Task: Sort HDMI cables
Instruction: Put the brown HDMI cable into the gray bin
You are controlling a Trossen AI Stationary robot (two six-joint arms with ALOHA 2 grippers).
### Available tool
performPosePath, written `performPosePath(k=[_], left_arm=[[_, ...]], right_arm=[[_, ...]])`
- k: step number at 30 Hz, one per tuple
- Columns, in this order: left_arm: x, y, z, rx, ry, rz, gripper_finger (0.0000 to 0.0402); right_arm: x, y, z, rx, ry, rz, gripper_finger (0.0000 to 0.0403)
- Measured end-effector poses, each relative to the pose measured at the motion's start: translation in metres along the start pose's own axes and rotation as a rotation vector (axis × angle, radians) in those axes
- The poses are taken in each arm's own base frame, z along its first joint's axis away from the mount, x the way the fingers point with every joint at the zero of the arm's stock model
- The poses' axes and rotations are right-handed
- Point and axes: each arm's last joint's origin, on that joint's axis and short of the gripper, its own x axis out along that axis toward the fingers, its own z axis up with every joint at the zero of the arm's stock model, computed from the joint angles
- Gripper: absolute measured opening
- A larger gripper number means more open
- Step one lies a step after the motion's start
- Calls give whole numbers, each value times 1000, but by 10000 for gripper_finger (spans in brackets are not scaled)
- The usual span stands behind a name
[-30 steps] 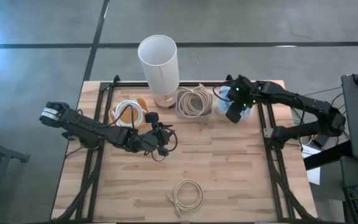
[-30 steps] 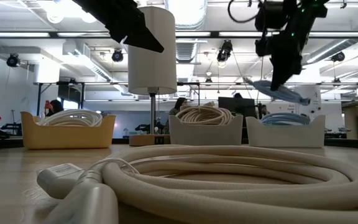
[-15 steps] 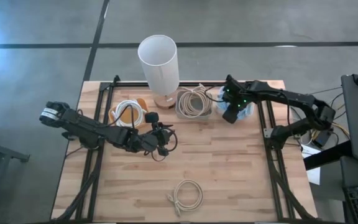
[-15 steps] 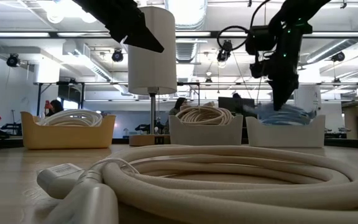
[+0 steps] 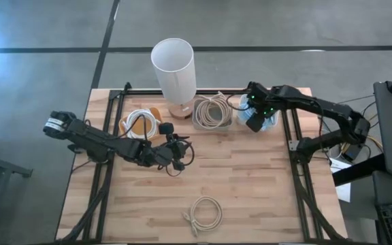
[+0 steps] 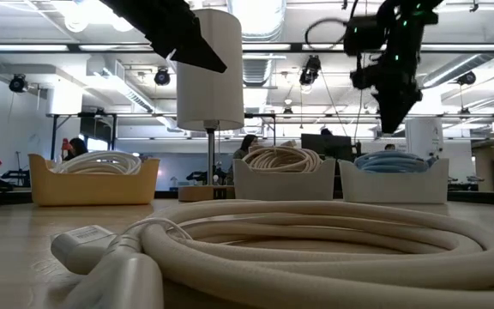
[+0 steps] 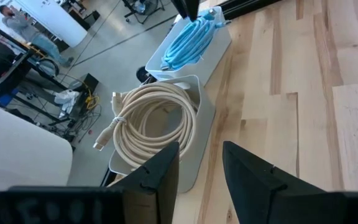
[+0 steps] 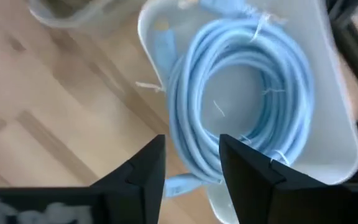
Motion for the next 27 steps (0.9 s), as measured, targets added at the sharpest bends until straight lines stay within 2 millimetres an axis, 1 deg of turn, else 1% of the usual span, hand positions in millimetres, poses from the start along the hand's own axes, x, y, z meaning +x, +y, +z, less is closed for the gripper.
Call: performPosePath(k=[3,5,9,14,19,23,27], left_arm=[[0,0,0,-18,-1,-6,138],[0,-1,0,-28,-3,-18,138],[0,-3,0,-39,-15,-101,138],[-1,-8,1,-52,-40,-272,138],[-2,-16,2,-127,-58,-511,138],[2,-31,1,-185,-44,-704,138],[10,-51,-1,-209,-57,-784,138]], right_arm=[[-17,5,-1,25,-61,30,151],[-25,12,-4,42,-86,77,153],[-36,32,-11,67,-115,149,150],[-33,69,-27,14,-92,209,149],[-31,105,-42,-10,-94,237,155],[-33,129,-53,-18,-115,275,155],[-35,148,-64,-56,-126,327,150]])
